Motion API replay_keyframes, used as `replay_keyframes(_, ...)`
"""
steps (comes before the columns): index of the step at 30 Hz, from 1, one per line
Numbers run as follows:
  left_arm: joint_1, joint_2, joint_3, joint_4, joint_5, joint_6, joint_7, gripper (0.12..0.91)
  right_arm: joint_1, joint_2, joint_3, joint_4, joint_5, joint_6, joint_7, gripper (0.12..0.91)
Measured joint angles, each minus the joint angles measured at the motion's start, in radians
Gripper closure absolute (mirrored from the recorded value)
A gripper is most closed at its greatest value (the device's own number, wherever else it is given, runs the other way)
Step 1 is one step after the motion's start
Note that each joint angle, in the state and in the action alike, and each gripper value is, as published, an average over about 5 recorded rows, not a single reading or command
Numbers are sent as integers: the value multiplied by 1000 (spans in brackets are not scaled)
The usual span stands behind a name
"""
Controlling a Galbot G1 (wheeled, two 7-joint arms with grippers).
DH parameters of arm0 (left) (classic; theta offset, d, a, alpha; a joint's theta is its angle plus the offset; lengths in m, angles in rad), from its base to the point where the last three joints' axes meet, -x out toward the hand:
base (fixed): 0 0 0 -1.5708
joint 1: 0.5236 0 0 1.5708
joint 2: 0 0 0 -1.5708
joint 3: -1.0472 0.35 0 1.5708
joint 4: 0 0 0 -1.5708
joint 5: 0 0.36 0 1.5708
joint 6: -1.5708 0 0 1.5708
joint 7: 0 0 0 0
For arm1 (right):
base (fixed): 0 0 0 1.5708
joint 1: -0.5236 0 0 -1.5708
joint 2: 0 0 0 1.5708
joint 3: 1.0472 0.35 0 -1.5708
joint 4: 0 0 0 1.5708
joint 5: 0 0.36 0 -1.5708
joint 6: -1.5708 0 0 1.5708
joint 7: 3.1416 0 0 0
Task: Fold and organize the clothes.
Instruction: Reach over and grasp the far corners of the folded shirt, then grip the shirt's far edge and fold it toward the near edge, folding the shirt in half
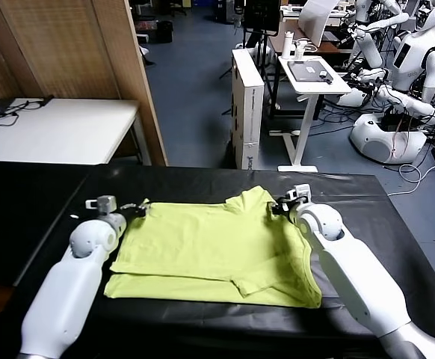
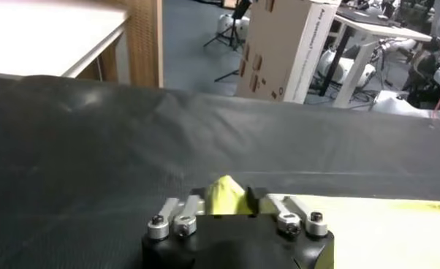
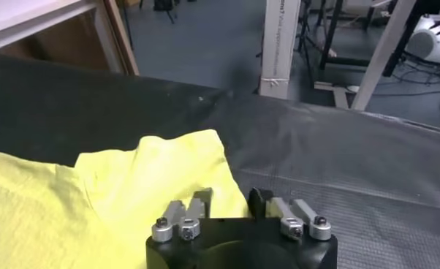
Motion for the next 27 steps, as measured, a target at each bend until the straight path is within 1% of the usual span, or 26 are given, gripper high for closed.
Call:
replay_keyframes(3, 4, -1, 1, -3, 9, 0, 2, 874, -5, -4, 2, 4, 0, 18, -6, 830)
replay_keyframes(7, 9, -2, 1, -4, 18, 2, 7, 875, -14, -11, 9, 20, 8, 66, -13, 878)
replay_keyframes(12, 27, 1, -6, -28, 18, 9, 7, 875, -33, -23, 26, 47, 38, 154, -32, 885)
replay_keyframes(15, 43, 9, -11, -57, 13, 10, 3, 875, -47, -35, 35, 67, 54, 185, -44, 885)
replay_keyframes(20, 71, 23, -21, -110, 23, -3, -6, 875, -85, -62, 53, 118, 64, 203, -60, 885)
replay_keyframes(27, 131, 48, -63, -206, -16, 1, -12, 875, -165, -103, 93, 208, 64, 204, -62, 885)
